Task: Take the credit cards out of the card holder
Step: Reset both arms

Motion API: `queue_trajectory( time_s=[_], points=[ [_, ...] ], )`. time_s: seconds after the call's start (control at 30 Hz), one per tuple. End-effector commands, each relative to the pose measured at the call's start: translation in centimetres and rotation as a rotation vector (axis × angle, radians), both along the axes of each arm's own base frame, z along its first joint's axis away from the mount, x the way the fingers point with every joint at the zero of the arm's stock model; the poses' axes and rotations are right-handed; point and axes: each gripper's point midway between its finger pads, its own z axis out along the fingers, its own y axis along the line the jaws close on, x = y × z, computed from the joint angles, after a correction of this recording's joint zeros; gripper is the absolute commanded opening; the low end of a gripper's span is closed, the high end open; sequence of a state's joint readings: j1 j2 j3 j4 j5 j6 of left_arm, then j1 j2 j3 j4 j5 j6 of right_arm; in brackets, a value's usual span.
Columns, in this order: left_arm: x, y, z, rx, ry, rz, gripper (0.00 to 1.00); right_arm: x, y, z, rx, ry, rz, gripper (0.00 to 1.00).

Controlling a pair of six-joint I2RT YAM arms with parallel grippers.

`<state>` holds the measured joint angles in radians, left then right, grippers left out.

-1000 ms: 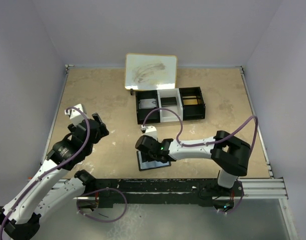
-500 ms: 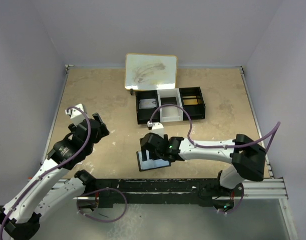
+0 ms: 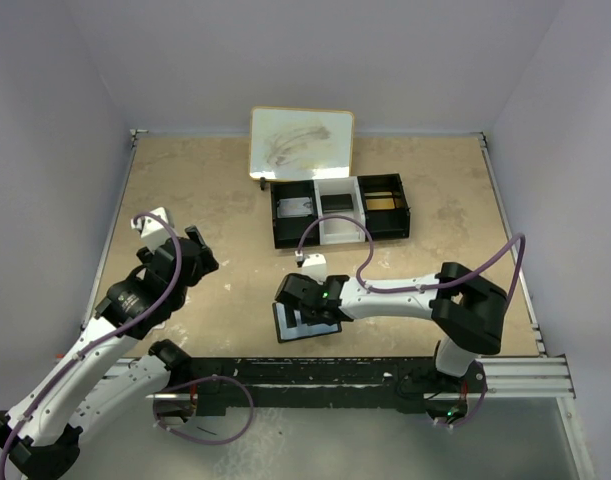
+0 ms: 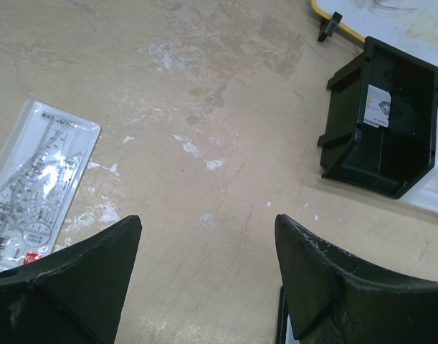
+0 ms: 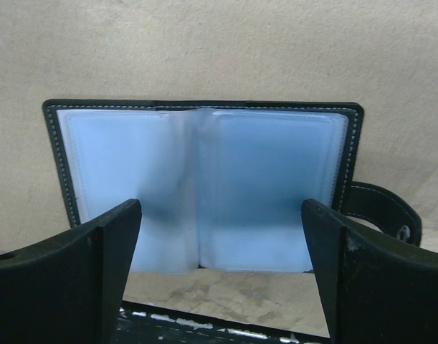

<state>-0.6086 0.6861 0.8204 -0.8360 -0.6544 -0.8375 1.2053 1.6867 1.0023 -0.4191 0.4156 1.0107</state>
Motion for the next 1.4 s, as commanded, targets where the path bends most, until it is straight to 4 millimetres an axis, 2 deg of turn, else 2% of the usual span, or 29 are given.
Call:
queue_trajectory(
  time_s=[0.0,0.13,0.33,0.6,0.77,0.8,0.93,1.03,1.13,1.27,1.37],
  points=[
    [0.3,-0.1,0.2,-0.008,-0.012,0.003,0.73,0.4,-2.6,0.3,-0.092,-0.026,-0.046,0.97],
    [0.3,-0.1,0.1,-0.007,-0.009,0.0,0.73,0.7,-2.5,0.4,-0.082,-0.03,-0.037,1.0],
    [0.3,-0.2,0.1,-0.005,-0.006,0.001,0.73,0.4,-2.7,-0.9,-0.096,-0.001,-0.048,1.0],
    [0.3,-0.2,0.0,-0.004,-0.005,0.0,0.73,1.0,-2.5,2.1,-0.049,-0.046,-0.019,1.0],
    [0.3,-0.1,0.1,-0.005,-0.008,0.002,0.73,1.1,-2.5,1.0,-0.033,-0.017,-0.026,0.99],
    [0.3,-0.2,0.1,-0.004,-0.006,0.0,0.73,0.7,-3.1,-0.1,-0.057,0.0,-0.024,0.99],
    [0.3,-0.2,0.0,-0.004,-0.005,0.0,0.73,0.1,-3.3,-2.1,-0.088,0.04,-0.02,0.97],
    [0.4,-0.2,0.0,-0.004,-0.004,-0.001,0.73,-0.1,-3.4,-3.2,-0.107,0.06,-0.019,0.91],
    [0.3,-0.2,0.1,-0.005,-0.006,-0.002,0.73,0.1,-3.6,-3.5,-0.124,0.053,-0.029,0.79],
    [0.4,-0.2,0.1,-0.005,-0.005,-0.002,0.73,0.8,-4.0,-3.1,-0.157,0.013,-0.044,0.65],
    [0.3,-0.2,0.1,-0.006,-0.007,-0.002,0.72,1.5,-3.1,-2.1,-0.144,-0.007,-0.044,0.56]
  ],
)
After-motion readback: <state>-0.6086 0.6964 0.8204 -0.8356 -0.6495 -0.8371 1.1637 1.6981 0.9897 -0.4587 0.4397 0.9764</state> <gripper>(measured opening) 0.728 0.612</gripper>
